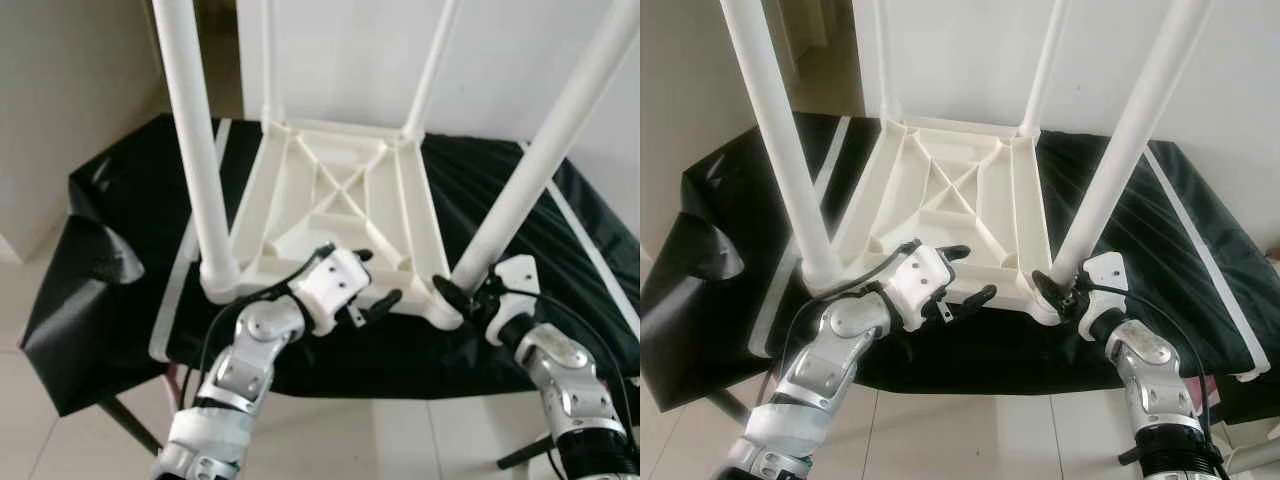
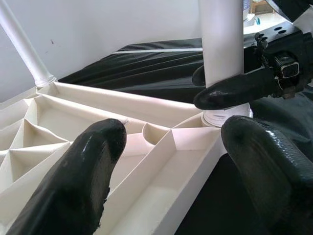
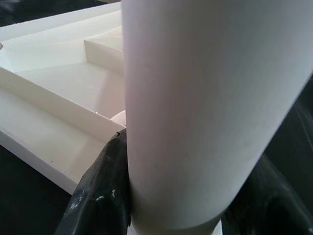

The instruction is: Building children table

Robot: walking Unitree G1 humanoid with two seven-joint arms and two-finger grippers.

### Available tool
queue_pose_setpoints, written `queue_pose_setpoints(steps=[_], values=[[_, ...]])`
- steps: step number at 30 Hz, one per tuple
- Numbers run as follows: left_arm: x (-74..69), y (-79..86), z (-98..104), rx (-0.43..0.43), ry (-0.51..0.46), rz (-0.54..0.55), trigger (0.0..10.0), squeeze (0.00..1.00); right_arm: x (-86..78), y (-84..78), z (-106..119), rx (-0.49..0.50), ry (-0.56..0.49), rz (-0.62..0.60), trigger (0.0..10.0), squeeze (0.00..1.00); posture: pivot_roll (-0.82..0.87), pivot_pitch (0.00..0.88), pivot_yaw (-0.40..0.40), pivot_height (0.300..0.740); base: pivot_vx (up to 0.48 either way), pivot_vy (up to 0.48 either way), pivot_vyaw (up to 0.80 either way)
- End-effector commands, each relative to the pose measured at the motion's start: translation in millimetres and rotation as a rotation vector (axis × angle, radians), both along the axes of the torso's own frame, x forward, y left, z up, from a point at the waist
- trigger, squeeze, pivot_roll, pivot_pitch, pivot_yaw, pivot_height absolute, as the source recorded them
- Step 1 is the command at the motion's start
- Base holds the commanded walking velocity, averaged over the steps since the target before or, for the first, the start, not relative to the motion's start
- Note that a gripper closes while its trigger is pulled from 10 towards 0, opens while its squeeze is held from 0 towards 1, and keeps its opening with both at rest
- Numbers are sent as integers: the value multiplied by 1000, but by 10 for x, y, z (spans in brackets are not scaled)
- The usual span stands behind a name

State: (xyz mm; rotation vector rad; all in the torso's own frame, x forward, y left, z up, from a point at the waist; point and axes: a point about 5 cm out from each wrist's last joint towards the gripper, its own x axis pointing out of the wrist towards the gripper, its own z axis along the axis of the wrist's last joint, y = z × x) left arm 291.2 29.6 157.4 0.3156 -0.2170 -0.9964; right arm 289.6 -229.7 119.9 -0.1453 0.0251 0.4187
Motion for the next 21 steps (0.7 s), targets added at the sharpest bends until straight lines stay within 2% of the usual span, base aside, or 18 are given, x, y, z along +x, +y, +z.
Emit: queue_pose_setpoints(steps=[1,2,3,7,10,11,15,16,19,21], values=[[48,9,36,-26,-20,94,10000,0,-72,-32,-150,-26,68,0,0,0,-29,0,-38,740,0,0,0],[48,4,37,-26,-20,93,10000,0,-77,-36,-154,-20,68,-14,3686,0,-31,0,-36,740,0,0,0],[47,-1,37,-27,-19,91,10000,0,-80,-41,-155,-20,68,-44,10000,0,-35,0,-36,740,0,0,0],[46,-8,32,-25,-18,87,10000,0,-82,-47,-156,-9,73,-131,10000,0,-37,0,-34,740,0,0,0],[46,0,17,-14,-15,87,10000,0,-77,-30,-171,-6,83,-281,10000,0,-45,5,-26,740,0,0,0],[46,0,17,-14,-15,87,10000,0,-77,-30,-171,-6,83,-281,10000,0,-45,5,-26,740,0,0,0],[32,-14,-4,-9,-8,77,10000,0,-70,-1,-185,40,90,-434,10000,0,-48,8,-23,740,0,0,0],[32,-14,-4,-9,-8,77,10000,0,-70,-1,-185,40,90,-434,10000,0,-48,8,-23,740,0,0,0],[25,-20,-10,-7,-6,73,10000,0,-77,-8,-195,62,93,-560,10000,0,-48,11,-26,740,0,0,0],[25,-20,-10,-7,-6,73,10000,0,-77,-8,-195,62,93,-560,10000,0,-48,11,-26,740,0,0,0]])
